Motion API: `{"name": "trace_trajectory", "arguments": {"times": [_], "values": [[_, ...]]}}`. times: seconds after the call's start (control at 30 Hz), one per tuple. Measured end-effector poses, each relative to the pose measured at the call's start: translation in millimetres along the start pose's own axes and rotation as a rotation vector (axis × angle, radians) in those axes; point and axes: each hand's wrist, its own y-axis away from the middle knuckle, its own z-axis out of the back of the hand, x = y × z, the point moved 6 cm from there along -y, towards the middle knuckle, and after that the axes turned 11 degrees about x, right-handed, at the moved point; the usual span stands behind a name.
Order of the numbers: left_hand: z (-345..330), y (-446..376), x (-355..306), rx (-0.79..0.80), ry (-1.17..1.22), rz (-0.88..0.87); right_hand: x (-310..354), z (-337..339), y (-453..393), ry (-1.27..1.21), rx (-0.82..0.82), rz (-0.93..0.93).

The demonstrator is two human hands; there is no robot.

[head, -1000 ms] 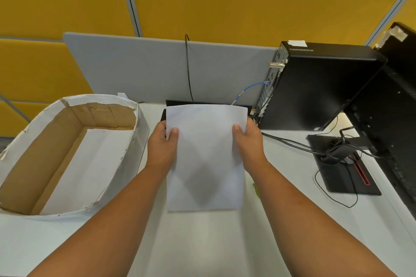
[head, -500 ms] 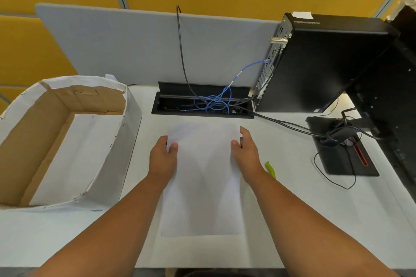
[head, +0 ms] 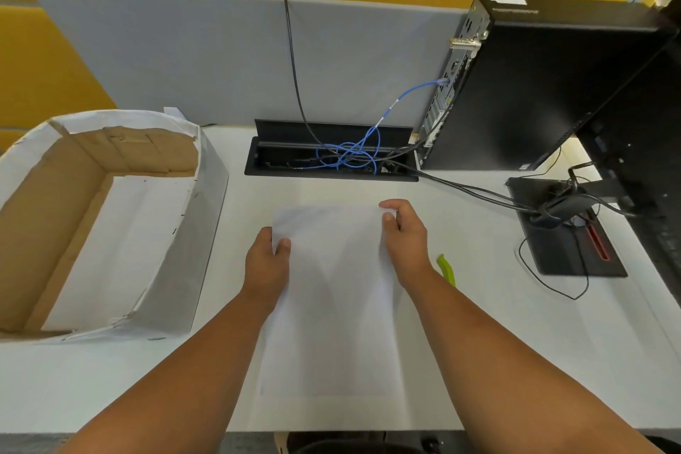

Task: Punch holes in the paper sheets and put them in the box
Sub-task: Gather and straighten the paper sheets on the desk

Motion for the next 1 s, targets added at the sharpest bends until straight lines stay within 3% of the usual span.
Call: {"name": "trace_trajectory", "arguments": {"times": [0.37,1.0], "values": [[2.2,-4.4,5.0,-0.022,0.060,0.025,-25.5,-12.1,3.2,0.035,0.137,-0.171],[-2.2,-14.5,3.1,0.035,0.041,-0.010,-27.4,-7.3,-2.4,0.050,0.050,-0.191]]}}
